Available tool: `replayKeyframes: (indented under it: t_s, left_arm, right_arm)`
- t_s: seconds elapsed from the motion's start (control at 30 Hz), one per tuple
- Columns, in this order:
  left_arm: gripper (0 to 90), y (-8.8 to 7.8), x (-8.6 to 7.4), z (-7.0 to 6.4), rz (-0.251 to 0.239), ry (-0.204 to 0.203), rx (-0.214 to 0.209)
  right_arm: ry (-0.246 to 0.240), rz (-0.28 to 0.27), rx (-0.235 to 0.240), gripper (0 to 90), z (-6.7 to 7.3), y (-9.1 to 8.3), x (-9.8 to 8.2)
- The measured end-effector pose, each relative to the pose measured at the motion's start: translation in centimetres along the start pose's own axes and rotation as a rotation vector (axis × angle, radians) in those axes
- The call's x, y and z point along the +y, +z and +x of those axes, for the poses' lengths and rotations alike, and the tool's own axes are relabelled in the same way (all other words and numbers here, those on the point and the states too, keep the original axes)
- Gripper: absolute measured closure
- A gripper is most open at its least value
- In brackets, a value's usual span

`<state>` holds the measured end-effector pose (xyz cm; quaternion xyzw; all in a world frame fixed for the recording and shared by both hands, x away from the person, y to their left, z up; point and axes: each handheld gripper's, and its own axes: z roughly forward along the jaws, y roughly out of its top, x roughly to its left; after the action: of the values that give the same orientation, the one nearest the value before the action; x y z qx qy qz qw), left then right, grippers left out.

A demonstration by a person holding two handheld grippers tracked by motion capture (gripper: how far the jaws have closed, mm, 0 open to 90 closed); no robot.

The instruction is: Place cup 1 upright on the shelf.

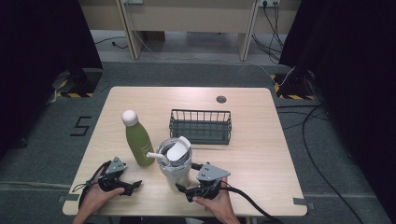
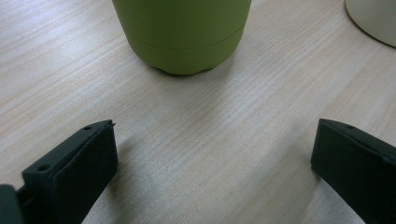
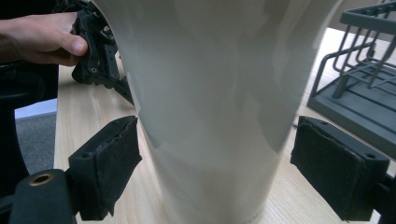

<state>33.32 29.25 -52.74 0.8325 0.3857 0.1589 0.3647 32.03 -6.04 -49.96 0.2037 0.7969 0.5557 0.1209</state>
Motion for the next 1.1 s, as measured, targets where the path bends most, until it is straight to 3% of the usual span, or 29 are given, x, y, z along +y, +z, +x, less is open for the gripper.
replayKeyframes:
  t_s: [0.43,0.73,1.1]
  left_arm:
    - [0.0,0.0,0.0,0.0,0.001,0.002,-0.002]
    - [0.0,0.0,0.0,0.0,0.001,0.003,-0.003]
    - [0.0,0.0,0.0,-0.1,0.001,0.006,-0.008]
  right_arm:
    - [-0.016,-0.037,-0.007,10.0,0.0,1.7,0.2]
    - [0.010,-0.080,-0.005,7.5,0.2,2.8,-0.1]
    - [0.001,-0.095,-0.012,9.6,0.1,3.6,-0.6]
